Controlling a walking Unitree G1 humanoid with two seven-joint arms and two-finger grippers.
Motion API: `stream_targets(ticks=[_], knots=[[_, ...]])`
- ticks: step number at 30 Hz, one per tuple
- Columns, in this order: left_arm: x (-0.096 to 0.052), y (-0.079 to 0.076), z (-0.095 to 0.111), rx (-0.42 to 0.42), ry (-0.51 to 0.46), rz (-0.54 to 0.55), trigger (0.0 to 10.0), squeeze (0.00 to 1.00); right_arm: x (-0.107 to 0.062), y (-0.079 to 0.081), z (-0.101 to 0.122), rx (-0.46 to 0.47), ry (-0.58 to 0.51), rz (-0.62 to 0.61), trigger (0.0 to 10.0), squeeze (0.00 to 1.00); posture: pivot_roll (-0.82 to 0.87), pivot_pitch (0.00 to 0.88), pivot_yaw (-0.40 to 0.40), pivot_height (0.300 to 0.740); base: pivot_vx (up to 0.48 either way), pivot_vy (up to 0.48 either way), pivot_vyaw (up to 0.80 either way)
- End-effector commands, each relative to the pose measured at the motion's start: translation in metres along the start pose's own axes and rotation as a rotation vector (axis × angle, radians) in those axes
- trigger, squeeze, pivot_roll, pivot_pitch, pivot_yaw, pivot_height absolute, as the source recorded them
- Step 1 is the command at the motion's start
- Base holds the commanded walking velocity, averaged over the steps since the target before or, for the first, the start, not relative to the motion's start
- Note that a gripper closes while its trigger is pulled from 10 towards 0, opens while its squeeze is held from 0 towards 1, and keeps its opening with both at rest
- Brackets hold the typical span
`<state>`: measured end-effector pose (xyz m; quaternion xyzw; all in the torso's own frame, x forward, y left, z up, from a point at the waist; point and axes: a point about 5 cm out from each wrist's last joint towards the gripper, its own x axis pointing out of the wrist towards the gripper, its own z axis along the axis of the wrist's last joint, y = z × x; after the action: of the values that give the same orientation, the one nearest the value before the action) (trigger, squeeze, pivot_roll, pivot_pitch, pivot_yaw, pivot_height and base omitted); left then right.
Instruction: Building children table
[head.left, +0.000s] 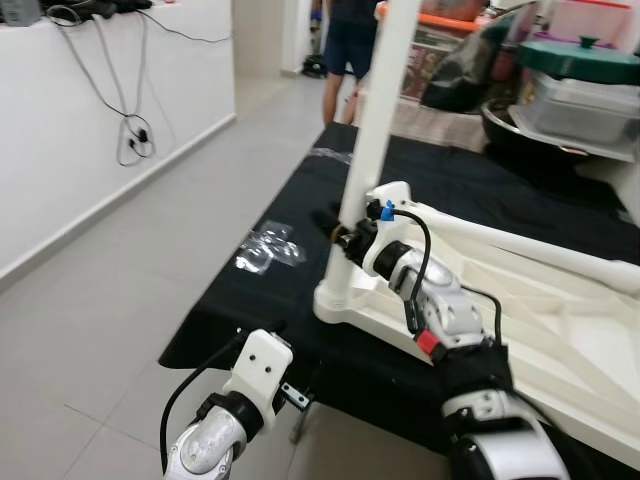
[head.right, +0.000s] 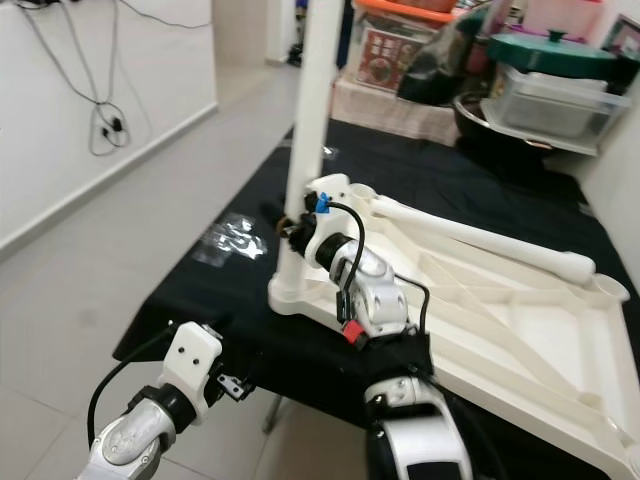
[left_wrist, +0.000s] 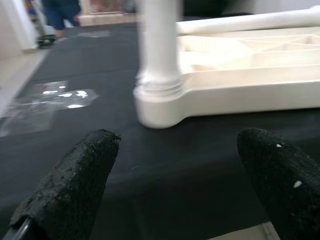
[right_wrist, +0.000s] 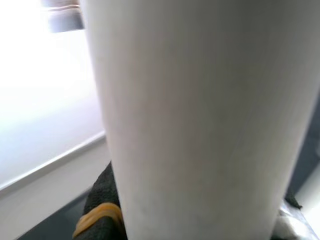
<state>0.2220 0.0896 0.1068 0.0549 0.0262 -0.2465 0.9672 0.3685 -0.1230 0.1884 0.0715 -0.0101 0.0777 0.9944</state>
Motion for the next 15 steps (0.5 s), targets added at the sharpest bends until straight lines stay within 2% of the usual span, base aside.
stream_targets(ticks=[1,2,3,8,9,11,12,13,15], knots=[[0.000,-0.001,-0.005,-0.004,0.018,-0.008,10.0,0.00,-0.019,-0.051,-0.012,0.034,0.052,-0.410,0.0,0.00,0.10,0.000,-0.116,0.740,0.000,0.000,0.00],[0.000,-0.001,-0.005,-0.004,0.018,-0.008,10.0,0.00,-0.019,-0.051,-0.012,0.034,0.052,-0.410,0.0,0.00,0.10,0.000,-0.116,0.740,0.000,0.000,0.00],[0.000,-0.002,-0.005,-0.003,0.018,-0.011,10.0,0.00,-0.027,-0.054,-0.015,0.058,0.052,-0.532,0.0,0.00,0.11,0.000,-0.116,0.740,0.000,0.000,0.00],[0.001,-0.002,-0.005,-0.001,0.018,-0.011,10.0,0.00,-0.032,-0.048,-0.017,0.076,0.059,-0.572,0.0,0.00,0.11,0.000,-0.119,0.740,0.000,0.000,0.00],[0.001,-0.001,-0.004,0.000,0.018,-0.010,10.0,0.00,-0.032,-0.038,-0.020,0.099,0.067,-0.576,0.0,0.00,0.11,0.000,-0.122,0.740,0.000,0.000,0.00],[0.001,-0.001,-0.004,0.000,0.018,-0.010,10.0,0.00,-0.032,-0.038,-0.020,0.099,0.067,-0.576,0.0,0.00,0.11,0.000,-0.122,0.740,0.000,0.000,0.00],[0.001,-0.001,-0.004,0.001,0.016,-0.008,10.0,0.00,-0.027,-0.022,-0.021,0.134,0.055,-0.496,10.0,0.00,0.11,0.000,-0.124,0.740,0.000,0.000,0.00],[0.001,-0.001,-0.004,0.001,0.015,-0.006,10.0,0.00,-0.022,-0.007,-0.018,0.171,0.010,-0.377,10.0,1.00,0.11,0.000,-0.124,0.740,0.000,0.000,0.00],[0.001,-0.001,-0.004,0.001,0.015,-0.006,10.0,0.00,-0.022,-0.007,-0.018,0.171,0.010,-0.377,10.0,1.00,0.11,0.000,-0.124,0.740,0.000,0.000,0.00]])
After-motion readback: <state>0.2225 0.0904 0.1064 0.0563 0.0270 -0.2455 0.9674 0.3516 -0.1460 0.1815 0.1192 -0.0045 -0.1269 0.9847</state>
